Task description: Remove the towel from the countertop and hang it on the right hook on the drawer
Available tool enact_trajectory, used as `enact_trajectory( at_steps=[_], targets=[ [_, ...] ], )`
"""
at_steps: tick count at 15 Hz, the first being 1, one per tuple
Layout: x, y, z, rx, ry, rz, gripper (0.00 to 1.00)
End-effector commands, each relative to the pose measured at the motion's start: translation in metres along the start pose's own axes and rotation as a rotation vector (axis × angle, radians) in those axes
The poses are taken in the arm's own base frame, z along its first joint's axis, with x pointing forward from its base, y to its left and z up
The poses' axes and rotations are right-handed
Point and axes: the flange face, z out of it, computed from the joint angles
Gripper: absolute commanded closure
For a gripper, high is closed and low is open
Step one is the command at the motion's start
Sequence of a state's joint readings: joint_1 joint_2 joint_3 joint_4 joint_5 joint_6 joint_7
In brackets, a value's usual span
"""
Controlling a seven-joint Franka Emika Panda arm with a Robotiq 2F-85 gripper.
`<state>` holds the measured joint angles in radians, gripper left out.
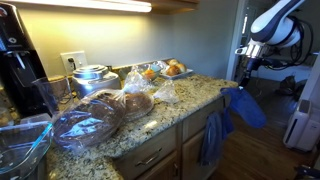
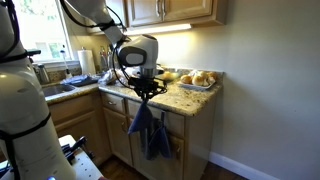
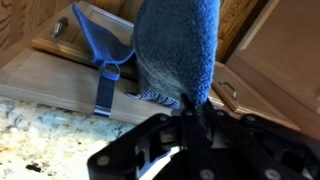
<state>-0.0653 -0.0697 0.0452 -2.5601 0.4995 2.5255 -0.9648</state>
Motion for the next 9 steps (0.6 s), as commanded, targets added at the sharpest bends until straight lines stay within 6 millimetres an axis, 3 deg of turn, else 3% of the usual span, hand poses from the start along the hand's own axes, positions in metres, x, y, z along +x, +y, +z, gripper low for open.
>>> enact_trajectory(
  at_steps=[1,9],
  targets=[
    [-0.003,0.0,0.0,0.002,-0.005,-0.001,0.91],
    [-0.066,0.008,0.015,0.15,-0.097,0.077,0.91]
  ],
)
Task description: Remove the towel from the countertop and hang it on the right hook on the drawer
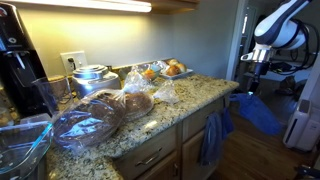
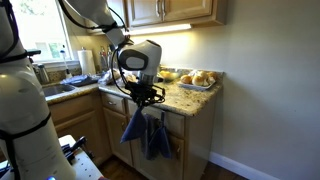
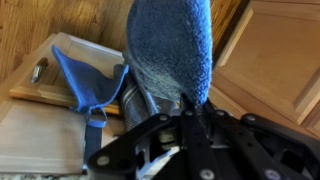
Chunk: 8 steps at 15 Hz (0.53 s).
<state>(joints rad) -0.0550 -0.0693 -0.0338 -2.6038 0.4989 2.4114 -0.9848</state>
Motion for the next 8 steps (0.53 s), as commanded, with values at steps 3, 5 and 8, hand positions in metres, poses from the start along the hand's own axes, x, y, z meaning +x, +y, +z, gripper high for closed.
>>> enact_trajectory(
  at_steps=[3,5,8],
  targets=[
    [-0.037,0.021,0.01,0.025,-0.001,0.052,0.91],
    [-0.041,0.035,0.016,0.042,0.005,0.074,0.91],
    [-0.045,0.055,0.025,0.018,0.013,0.091,0.91]
  ],
)
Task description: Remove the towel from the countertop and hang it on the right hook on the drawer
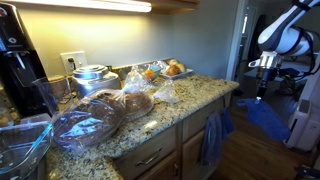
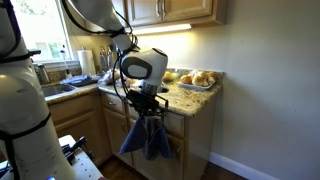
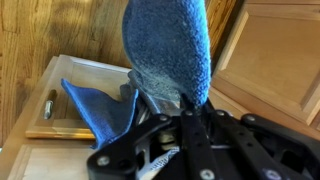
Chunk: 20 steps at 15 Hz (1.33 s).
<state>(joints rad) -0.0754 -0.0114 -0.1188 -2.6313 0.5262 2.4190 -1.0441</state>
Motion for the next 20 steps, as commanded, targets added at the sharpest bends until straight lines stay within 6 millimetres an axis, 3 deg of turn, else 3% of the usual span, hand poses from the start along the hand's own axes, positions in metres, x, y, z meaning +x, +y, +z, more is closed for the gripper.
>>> enact_trajectory(
  at_steps=[1,6,20],
  targets=[
    [-0.001,0.026,0.008,-0.012,0.036,0.0,0.91],
    [0.017,0.043,0.016,-0.012,0.11,-0.038,0.91],
    [0.047,0.08,0.052,-0.056,0.07,-0.038,0.91]
  ],
)
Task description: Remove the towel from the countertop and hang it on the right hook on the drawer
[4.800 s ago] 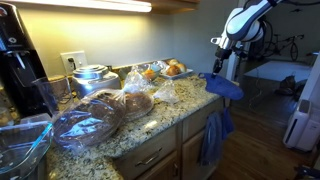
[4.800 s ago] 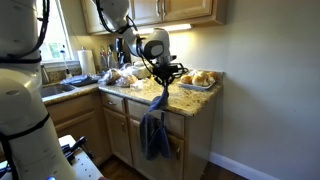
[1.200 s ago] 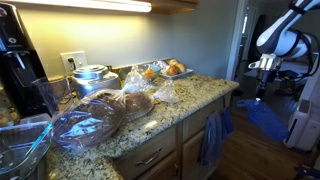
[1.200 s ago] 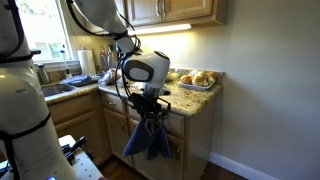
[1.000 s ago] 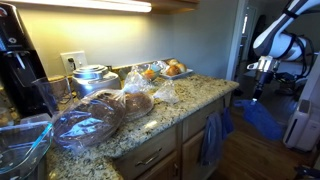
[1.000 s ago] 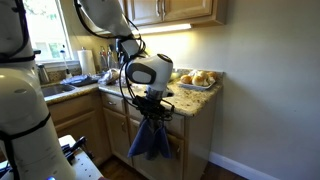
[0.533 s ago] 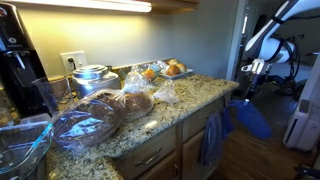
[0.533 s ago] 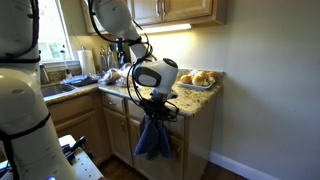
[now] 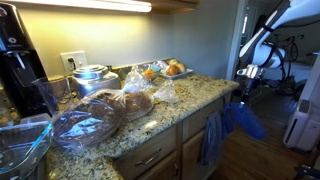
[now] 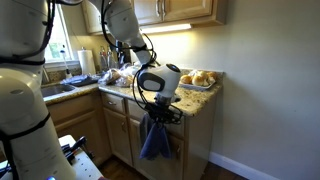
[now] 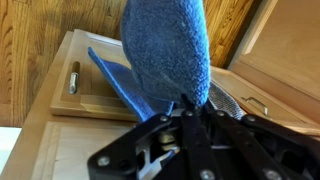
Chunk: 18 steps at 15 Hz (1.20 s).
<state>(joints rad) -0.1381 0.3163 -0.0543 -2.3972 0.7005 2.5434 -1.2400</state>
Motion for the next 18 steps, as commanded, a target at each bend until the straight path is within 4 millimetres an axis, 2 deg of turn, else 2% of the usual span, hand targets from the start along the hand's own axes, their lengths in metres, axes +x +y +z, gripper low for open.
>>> enact_trajectory(
  at_steps=[1,10,18],
  targets=[
    [0.001,0.013,0.007,-0.026,0.0,-0.01,0.91],
    [0.0,0.032,0.018,-0.045,-0.002,0.014,0.91],
    [0.008,0.034,0.038,-0.04,-0.032,-0.011,0.91]
  ],
)
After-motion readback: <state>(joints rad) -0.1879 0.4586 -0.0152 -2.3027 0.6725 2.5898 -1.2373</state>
